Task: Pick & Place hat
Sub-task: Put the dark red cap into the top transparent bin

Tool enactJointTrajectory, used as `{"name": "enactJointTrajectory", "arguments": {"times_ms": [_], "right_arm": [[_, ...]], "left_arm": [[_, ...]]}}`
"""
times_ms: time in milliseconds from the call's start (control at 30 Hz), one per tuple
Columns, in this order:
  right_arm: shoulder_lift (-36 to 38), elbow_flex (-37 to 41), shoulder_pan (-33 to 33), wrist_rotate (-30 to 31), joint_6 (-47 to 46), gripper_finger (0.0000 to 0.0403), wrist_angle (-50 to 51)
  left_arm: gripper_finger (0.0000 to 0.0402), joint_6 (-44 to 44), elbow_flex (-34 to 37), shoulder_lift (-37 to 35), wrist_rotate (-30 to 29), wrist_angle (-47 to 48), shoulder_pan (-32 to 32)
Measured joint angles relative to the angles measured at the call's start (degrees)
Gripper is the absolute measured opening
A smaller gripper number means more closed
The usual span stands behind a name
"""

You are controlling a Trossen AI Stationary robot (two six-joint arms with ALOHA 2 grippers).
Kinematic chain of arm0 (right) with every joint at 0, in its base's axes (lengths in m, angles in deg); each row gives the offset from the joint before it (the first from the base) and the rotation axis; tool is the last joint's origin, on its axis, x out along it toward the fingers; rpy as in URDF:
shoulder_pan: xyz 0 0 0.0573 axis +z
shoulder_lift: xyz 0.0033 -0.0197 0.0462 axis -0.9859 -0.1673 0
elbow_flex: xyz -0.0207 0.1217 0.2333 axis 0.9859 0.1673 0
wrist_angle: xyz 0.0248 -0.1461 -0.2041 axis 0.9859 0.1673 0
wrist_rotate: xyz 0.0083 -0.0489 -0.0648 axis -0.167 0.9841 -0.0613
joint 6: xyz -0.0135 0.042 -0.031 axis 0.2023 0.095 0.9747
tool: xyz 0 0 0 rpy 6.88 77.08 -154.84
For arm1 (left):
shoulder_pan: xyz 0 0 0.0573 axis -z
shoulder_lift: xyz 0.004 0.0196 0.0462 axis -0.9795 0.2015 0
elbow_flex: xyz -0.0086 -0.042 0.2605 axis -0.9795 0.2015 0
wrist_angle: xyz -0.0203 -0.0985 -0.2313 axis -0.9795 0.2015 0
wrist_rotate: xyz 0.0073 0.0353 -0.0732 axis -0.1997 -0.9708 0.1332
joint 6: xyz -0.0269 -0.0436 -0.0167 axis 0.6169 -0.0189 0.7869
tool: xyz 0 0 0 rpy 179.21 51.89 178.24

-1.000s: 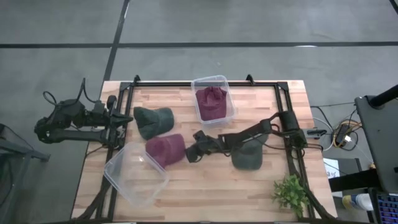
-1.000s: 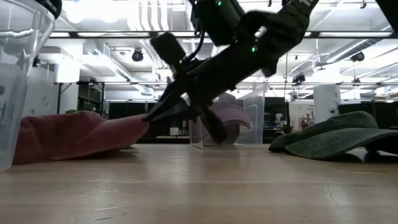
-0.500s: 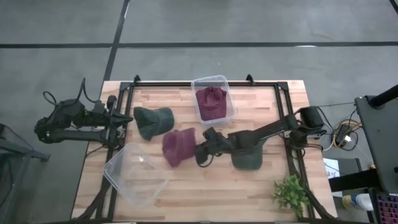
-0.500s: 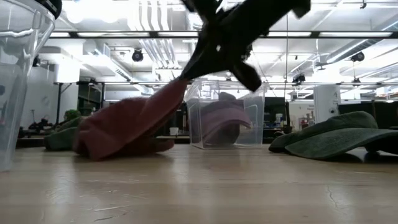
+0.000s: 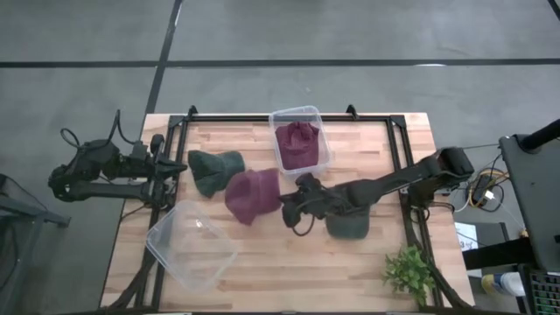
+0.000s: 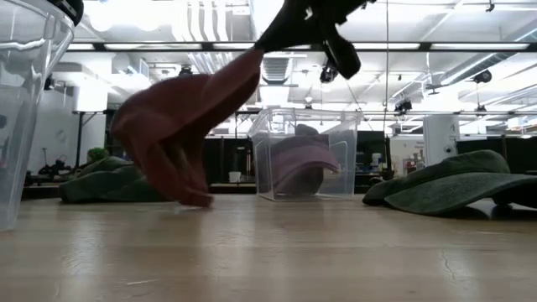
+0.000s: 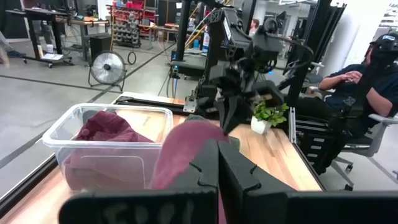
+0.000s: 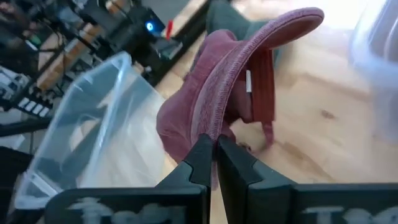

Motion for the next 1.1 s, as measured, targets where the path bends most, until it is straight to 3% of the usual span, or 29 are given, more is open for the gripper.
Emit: {"name": "enactJointTrajectory", "arguments": {"times_ms": [333,933,1100], "right_arm": [[6.9,0.0,1.3,10.7,4.0,0.0010,-0.1],[12.6,-0.1,9.7,51.7,6.1,0.0011,-2.7],[12.5,-0.1,10.4,58.4,6.9,0.0011,-3.4]], "left_arm": [[0.0000,0.1,0.0,0.0,0.0,0.0,0.0],[0.0000,-0.1,0.0,0.0,0.0,0.0,0.0],[0.0000,-0.1,0.0,0.0,0.0,0.0,0.0]]}}
